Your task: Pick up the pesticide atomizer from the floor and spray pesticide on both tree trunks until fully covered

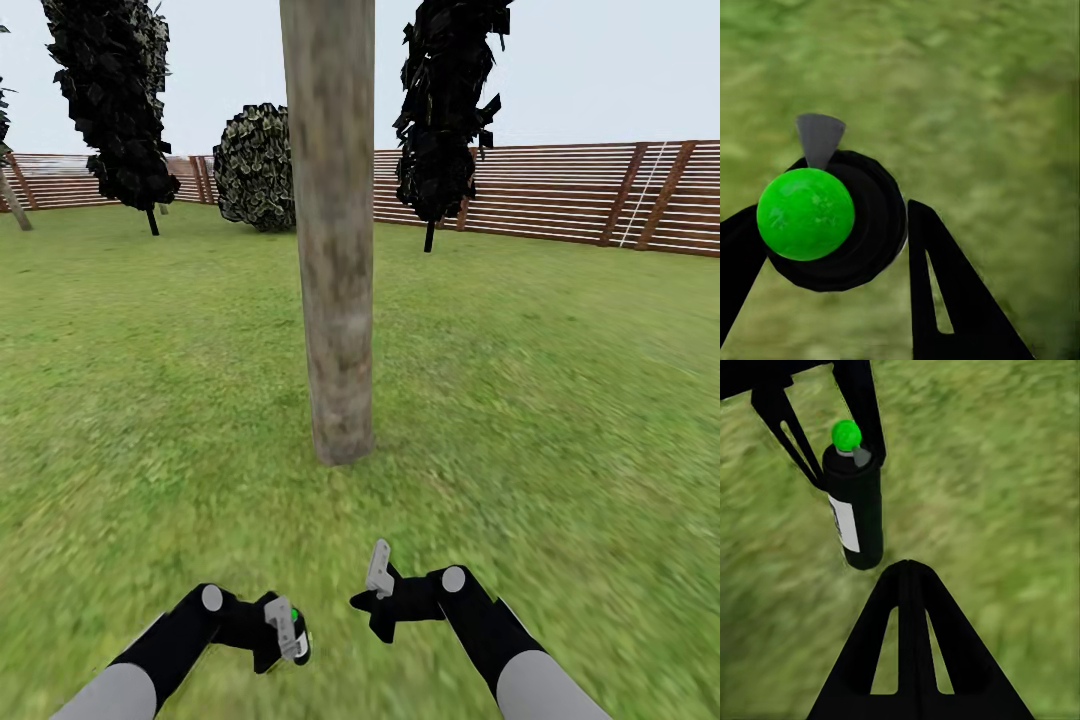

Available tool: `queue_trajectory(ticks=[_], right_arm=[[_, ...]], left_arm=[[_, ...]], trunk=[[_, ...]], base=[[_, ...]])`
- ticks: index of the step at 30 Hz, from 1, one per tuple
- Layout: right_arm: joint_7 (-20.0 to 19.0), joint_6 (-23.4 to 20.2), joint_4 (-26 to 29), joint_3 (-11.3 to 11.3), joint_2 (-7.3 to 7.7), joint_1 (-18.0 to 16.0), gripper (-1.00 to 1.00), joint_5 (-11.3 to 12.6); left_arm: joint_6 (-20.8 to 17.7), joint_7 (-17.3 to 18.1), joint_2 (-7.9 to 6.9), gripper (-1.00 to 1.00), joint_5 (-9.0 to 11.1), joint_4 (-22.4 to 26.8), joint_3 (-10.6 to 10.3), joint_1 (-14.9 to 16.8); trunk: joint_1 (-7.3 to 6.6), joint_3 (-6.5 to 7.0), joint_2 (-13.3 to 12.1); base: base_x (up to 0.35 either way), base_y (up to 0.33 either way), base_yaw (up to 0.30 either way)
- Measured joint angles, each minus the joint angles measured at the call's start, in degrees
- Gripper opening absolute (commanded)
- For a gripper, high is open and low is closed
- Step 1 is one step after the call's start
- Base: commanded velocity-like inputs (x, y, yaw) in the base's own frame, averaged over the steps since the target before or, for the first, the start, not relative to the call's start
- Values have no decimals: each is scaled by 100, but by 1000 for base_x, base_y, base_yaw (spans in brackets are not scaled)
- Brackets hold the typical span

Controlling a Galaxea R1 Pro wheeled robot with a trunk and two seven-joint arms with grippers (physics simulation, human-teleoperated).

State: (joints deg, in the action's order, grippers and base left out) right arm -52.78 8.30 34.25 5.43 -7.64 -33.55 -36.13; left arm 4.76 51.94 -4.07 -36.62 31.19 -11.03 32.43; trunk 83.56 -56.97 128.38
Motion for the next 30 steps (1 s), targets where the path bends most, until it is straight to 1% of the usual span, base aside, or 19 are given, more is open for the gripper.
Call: queue_trajectory(ticks=[2,3,5,7,8,10,11,14,15,16,18,20,22,23,24,25,26,27,30], right_arm=[[0,0,-2,0,1,0,-100,0],[0,0,-2,0,4,0,100,0],[0,7,-2,-3,9,0,100,0],[0,12,-7,-5,14,0,100,0],[0,13,-9,-5,15,0,100,0],[0,15,-16,-7,22,0,100,0],[0,15,-17,-7,25,0,100,-2],[12,16,-33,-14,57,0,100,-14],[18,18,-36,-16,67,0,100,-15],[45,21,-39,-24,107,0,100,-17],[186,28,-44,-45,248,5,100,-12],[434,31,-63,-58,456,19,100,2],[776,37,-192,-71,712,33,100,74],[866,39,-248,-80,761,35,100,106],[1263,53,-558,-125,896,46,100,273],[1514,71,-779,-170,978,49,100,406],[1778,119,-1014,-233,1050,51,100,539],[2185,258,-1372,-326,1126,54,100,713],[3221,584,-2106,-425,1232,54,100,1018]], left_arm=[[1,0,-166,-100,5,0,1,-6],[3,0,-259,-100,3,0,1,-8],[12,0,-613,-100,-9,6,0,-14],[20,5,-764,-100,4,4,1,-16],[24,6,-810,-100,14,5,2,-17],[21,8,-979,-100,-21,2,-8,-20],[21,9,-1011,-100,-19,3,-10,-24],[15,5,-1124,-100,-169,2,-6,-35],[14,4,-1134,-100,-178,3,-1,-36],[9,-9,-1149,-100,-200,3,8,-36],[2,-134,-1188,-100,-220,-4,21,-37],[-8,-424,-1231,-100,-205,-46,32,-38],[-8,-867,-1254,-100,-176,-196,68,-38],[-7,-977,-1255,-100,-162,-236,90,-38],[-10,-1345,-1252,-100,-124,-365,274,-38],[-8,-1499,-1244,-100,-76,-419,435,-38],[-8,-1606,-1234,-100,-26,-465,643,-38],[-8,-1705,-1219,-100,53,-523,972,-38],[-18,-1827,-1169,-100,170,-685,1476,-39]], trunk=[[0,0,0],[0,0,0],[0,0,0],[0,0,0],[0,0,0],[0,0,0],[0,0,0],[0,0,0],[0,0,0],[0,0,0],[0,0,0],[0,0,0],[0,0,0],[0,0,0],[0,-1,0],[0,0,0],[0,0,0],[0,-1,0],[0,-1,0]], base=[[0,0,0],[0,0,0],[0,0,0],[0,0,0],[0,0,0],[0,0,0],[0,0,0],[0,0,0],[0,0,0],[0,0,0],[0,0,0],[0,0,0],[0,0,0],[0,0,0],[0,0,0],[0,0,0],[0,0,0],[0,0,0],[0,0,0]])
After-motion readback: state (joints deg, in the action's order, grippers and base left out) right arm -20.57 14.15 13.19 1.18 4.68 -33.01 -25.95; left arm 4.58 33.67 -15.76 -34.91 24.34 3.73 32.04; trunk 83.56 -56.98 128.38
